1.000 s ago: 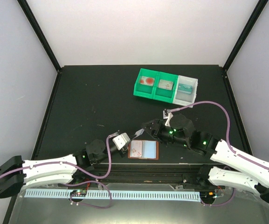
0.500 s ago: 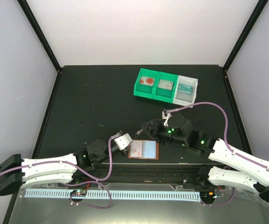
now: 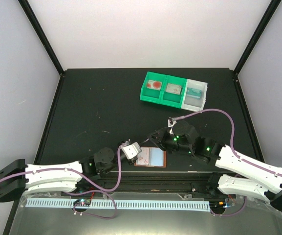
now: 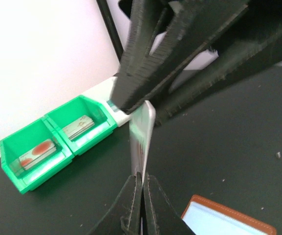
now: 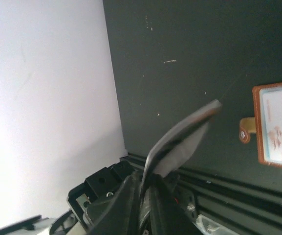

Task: Take the credit cards out of the card holder

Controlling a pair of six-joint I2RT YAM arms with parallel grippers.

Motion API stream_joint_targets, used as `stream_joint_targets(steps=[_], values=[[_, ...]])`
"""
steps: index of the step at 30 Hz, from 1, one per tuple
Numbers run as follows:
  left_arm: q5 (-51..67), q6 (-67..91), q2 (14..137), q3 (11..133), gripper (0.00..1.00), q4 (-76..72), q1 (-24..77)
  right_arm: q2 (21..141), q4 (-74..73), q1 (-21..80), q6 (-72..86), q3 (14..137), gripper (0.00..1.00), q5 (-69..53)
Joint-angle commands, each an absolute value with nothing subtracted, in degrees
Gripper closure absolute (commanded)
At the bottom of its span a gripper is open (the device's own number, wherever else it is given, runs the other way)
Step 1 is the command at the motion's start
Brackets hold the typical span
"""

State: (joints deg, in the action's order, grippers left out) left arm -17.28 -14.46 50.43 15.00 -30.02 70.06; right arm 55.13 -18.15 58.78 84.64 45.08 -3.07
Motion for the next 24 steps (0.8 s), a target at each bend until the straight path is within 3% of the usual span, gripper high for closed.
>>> stream_joint_targets(steps=[1, 4, 9, 19, 24], values=[[-19.0, -15.7, 50.5, 17.3, 0.98, -31.1, 70.9, 54.5, -16.2, 58.7, 82.8, 44.0, 0.99, -1.0], [-21.4, -12.5, 49.0, 17.7, 0.85, -28.0, 70.9, 53.9, -14.0, 58.8, 79.2, 42.2, 0.99, -0.9], [-20.5, -4.8, 44.7, 21.2, 0.51, -15.9, 70.8, 50.8, -14.0, 58.8, 71.0, 39.7, 0.99, 2.1], [-16.1, 15.8, 34.9, 25.2, 0.22, -1.2, 68.9, 37.0, -10.0, 58.8, 52.1, 29.6, 0.99, 5.5], [-10.4, 23.9, 33.7, 27.1, 0.02, 2.8, 64.9, 36.4, -14.3, 58.7, 44.6, 32.2, 0.99, 5.4]])
